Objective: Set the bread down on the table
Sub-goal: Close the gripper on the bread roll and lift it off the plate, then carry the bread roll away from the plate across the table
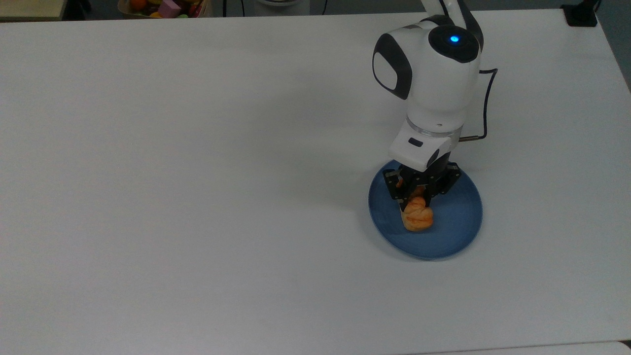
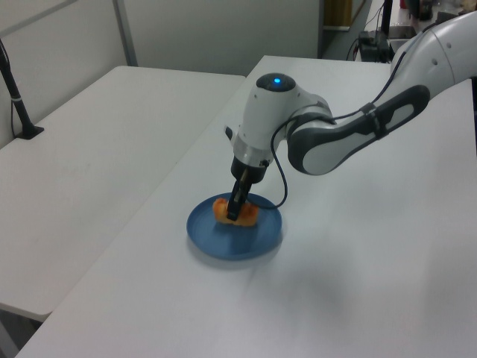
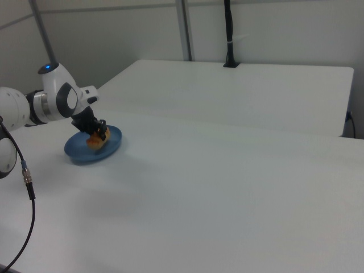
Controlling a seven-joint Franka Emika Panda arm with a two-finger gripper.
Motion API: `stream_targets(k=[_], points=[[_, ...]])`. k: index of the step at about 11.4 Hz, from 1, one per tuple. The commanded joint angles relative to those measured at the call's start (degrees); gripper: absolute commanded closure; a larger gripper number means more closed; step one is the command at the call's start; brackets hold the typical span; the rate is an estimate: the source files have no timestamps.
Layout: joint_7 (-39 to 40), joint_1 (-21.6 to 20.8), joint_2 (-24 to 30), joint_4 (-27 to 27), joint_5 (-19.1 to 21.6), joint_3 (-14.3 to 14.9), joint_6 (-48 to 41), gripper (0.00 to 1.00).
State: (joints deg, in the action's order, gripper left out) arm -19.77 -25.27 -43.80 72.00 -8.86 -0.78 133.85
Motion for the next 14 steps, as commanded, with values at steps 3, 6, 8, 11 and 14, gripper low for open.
stream_targets(k=[3, 6, 8, 11, 14], points=[[-0.9, 2.4, 11.6, 5.2, 0.0, 0.1, -7.8, 0.58], [4.5, 5.7, 20.7, 9.5, 1.9, -0.6, -14.6, 0.58], [9.5, 8.6, 27.4, 13.3, 5.6, -0.8, -19.0, 0.57], [15.2, 14.7, 35.8, 18.0, 9.4, -0.7, -24.7, 0.57], [24.9, 21.9, 41.1, 21.9, 12.2, -0.7, -28.4, 0.57]])
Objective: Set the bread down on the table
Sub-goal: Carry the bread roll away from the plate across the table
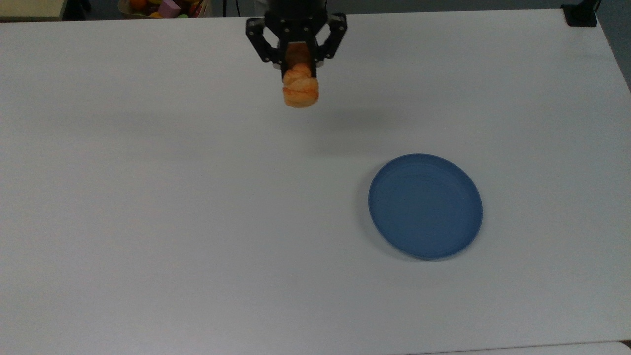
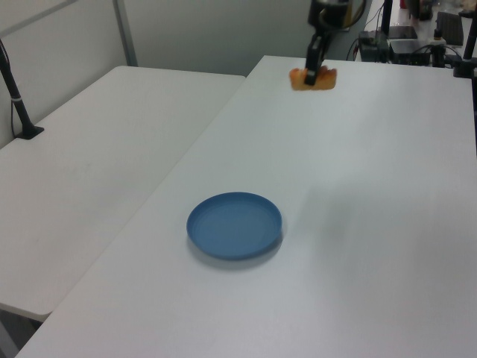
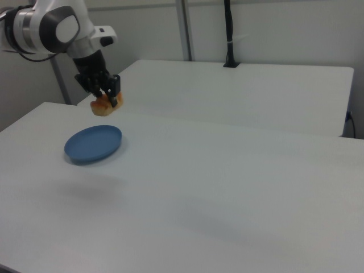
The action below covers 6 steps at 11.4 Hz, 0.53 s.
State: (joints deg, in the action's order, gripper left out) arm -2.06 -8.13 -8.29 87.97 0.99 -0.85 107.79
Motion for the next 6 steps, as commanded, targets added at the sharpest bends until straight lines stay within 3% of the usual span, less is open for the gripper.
stream_targets(k=[1, 6], points=[[10.6, 7.7, 6.4, 6.2, 2.4, -0.6, -3.9, 0.57], [29.8, 23.8, 5.4, 6.9, 4.4, -0.6, -4.7, 0.57]])
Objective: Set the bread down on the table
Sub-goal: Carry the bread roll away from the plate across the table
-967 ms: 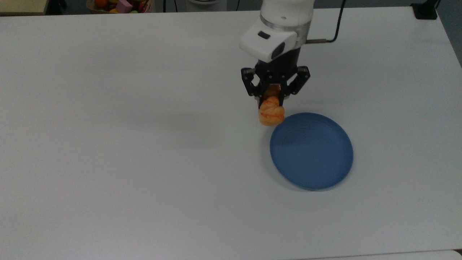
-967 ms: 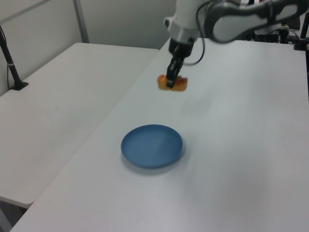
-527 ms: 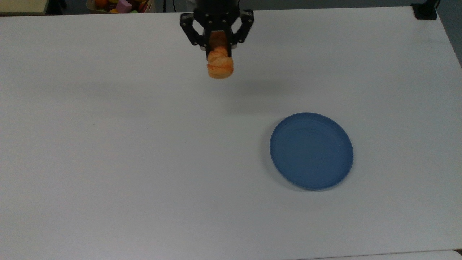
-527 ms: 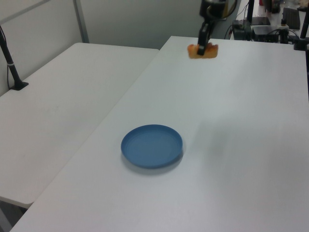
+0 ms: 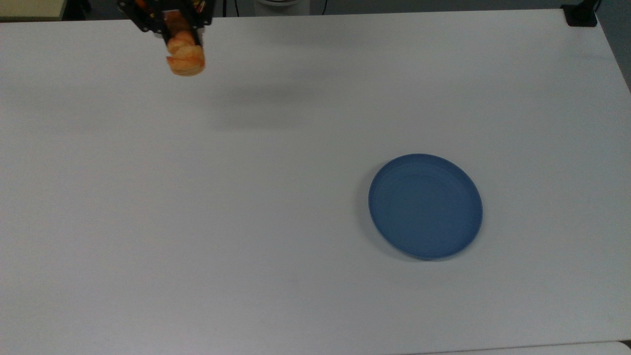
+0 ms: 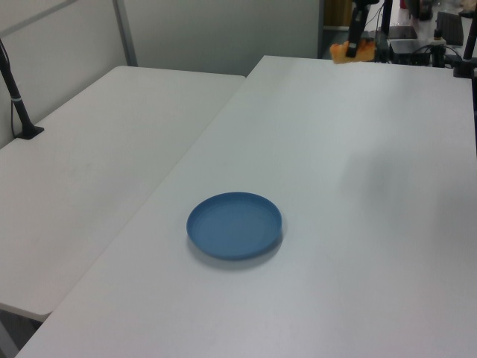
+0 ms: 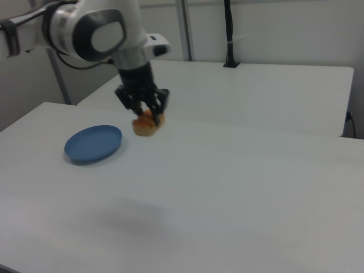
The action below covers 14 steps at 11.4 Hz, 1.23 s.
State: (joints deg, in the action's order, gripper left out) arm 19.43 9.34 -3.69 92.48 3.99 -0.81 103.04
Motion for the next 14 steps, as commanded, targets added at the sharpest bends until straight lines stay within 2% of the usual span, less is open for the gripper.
stream_targets(k=[1, 3, 4, 6, 8, 12, 14], points=[[11.3, 9.4, 0.2, 2.4, 1.4, -0.6, 0.1, 0.57], [17.9, 14.5, -1.5, 4.9, 1.3, -0.2, 1.8, 0.57], [21.1, 17.1, -2.1, 7.3, 1.0, -0.2, 4.0, 0.53], [24.7, 20.9, -3.4, 11.7, 0.7, 0.0, 9.9, 0.53], [26.2, 22.9, -5.8, 14.1, 0.5, 1.1, 17.1, 0.53], [25.7, 23.3, -13.9, 18.1, 0.6, 1.5, 33.9, 0.53], [25.9, 24.1, -16.1, 18.8, 0.6, 1.6, 38.0, 0.53]])
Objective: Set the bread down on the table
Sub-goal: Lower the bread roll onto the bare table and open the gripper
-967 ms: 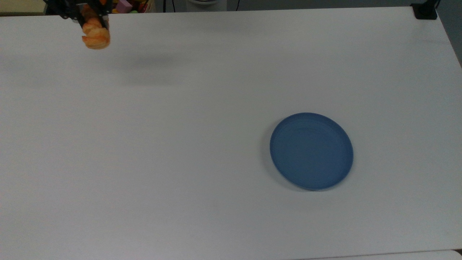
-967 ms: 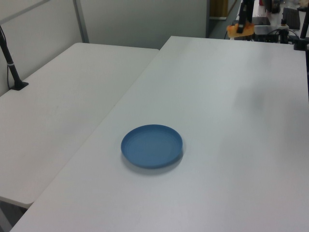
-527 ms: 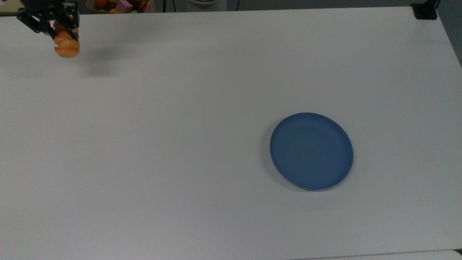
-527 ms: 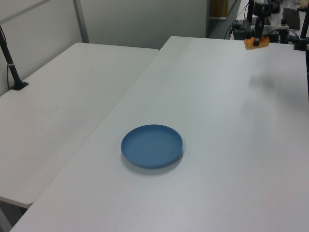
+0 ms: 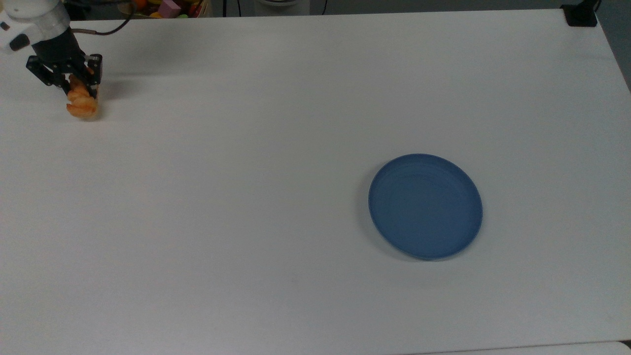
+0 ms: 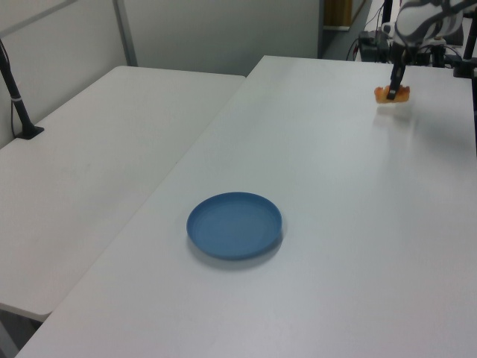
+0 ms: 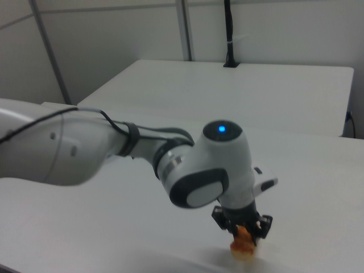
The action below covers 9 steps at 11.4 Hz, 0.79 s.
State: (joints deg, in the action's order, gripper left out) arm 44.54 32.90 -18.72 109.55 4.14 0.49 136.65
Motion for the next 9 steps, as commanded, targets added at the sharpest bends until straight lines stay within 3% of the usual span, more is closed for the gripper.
stream_targets(k=[1, 3, 5, 6, 9], points=[[0.9, 0.8, -1.3, 1.7, 0.4, 0.3, 4.7, 0.53], [1.0, 0.8, -1.9, 1.6, 0.4, 0.3, 4.8, 0.52], [-0.5, 0.9, -1.4, 1.3, 0.7, 0.4, 3.8, 0.09], [-2.2, 0.9, -0.9, 0.9, 0.8, 0.3, 3.7, 0.0], [-11.6, -1.1, 3.1, -3.9, 0.7, 0.1, -5.7, 0.0]])
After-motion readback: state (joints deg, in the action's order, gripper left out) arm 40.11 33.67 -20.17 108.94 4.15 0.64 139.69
